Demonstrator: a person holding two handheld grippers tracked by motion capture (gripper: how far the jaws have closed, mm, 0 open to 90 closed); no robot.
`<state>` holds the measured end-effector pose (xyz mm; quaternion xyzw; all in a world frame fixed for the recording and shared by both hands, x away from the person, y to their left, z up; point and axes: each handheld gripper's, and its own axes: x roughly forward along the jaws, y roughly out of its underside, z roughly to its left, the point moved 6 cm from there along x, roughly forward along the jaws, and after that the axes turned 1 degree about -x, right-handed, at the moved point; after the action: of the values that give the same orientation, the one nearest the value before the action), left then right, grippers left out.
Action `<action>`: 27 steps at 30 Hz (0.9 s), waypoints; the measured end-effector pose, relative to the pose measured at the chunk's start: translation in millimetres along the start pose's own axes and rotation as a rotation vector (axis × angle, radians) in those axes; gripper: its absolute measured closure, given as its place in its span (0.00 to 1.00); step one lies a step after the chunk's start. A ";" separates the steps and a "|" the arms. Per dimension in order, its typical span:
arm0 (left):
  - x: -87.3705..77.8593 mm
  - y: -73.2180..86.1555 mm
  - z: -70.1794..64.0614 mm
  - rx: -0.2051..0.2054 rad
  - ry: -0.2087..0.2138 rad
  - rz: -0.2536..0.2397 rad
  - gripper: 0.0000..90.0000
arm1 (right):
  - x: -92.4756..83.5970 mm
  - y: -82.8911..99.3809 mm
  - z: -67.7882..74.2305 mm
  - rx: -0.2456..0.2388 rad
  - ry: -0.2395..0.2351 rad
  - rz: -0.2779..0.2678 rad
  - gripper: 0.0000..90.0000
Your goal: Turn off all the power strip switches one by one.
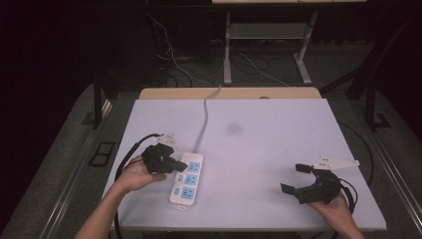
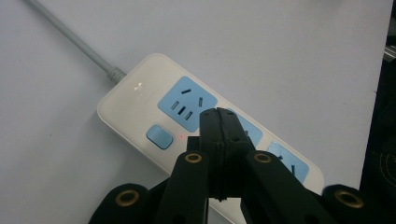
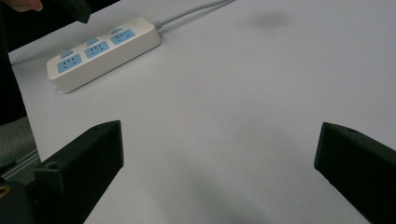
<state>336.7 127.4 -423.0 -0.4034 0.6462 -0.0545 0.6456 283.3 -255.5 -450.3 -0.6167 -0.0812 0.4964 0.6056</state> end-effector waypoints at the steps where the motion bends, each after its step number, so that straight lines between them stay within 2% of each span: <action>1: -0.7 -1.2 0.7 0.002 -0.002 -0.001 0.99 | 0.0 0.0 0.0 0.000 0.000 0.000 0.01; 13: -7.6 -13.9 9.4 0.014 -0.020 -0.007 0.99 | 0.1 0.3 0.5 0.001 -0.002 0.003 0.01; 27: -0.8 -14.0 29.6 -0.021 -0.025 -0.012 0.99 | 1.2 0.7 0.5 -0.001 -0.005 0.010 0.01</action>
<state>369.0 131.8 -418.8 -0.4146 0.6362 -0.0462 0.6490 283.2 -254.6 -451.4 -0.6161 -0.0800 0.5009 0.6026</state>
